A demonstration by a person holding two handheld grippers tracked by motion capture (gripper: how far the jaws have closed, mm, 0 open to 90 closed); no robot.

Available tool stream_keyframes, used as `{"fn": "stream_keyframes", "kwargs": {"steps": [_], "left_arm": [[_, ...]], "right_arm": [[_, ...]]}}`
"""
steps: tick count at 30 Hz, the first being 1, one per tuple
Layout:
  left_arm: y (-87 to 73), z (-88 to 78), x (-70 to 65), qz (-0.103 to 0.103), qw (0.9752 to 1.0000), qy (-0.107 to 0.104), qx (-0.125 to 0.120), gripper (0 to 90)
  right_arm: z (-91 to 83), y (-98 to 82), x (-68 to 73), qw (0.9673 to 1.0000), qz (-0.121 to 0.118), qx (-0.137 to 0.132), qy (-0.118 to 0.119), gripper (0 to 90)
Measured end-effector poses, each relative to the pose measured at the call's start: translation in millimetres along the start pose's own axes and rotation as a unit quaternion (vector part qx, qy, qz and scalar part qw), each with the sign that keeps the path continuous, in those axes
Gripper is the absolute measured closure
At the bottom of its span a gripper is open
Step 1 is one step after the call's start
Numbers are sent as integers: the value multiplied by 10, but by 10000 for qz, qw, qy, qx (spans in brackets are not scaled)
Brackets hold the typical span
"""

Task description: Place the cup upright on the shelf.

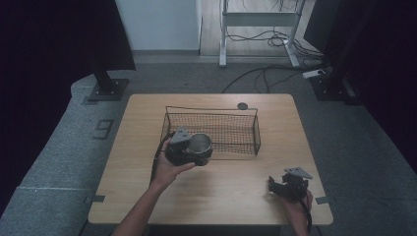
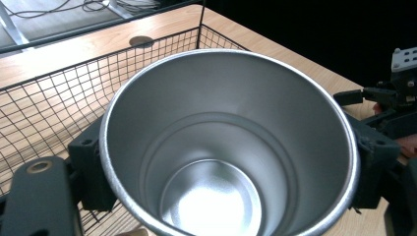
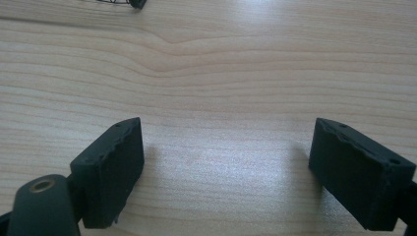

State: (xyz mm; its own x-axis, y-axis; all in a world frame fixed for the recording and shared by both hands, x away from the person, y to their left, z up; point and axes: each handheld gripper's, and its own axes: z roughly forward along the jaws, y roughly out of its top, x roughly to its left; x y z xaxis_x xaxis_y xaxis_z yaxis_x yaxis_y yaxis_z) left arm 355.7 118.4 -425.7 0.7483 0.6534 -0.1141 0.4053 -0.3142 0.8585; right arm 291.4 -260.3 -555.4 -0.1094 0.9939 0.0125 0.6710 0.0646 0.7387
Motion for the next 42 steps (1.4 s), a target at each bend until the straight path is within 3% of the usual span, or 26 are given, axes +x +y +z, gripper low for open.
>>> {"fn": "stream_keyframes", "kwargs": {"steps": [29,42], "left_arm": [[213,25,184,-65,9999,92,-19,160],[263,97,319,-208,9997,110,40,160]], "right_arm": [[-1,1,-1,10000,-6,3,5,132],[1,0,-1,10000,-3,-7,0,132]]}}
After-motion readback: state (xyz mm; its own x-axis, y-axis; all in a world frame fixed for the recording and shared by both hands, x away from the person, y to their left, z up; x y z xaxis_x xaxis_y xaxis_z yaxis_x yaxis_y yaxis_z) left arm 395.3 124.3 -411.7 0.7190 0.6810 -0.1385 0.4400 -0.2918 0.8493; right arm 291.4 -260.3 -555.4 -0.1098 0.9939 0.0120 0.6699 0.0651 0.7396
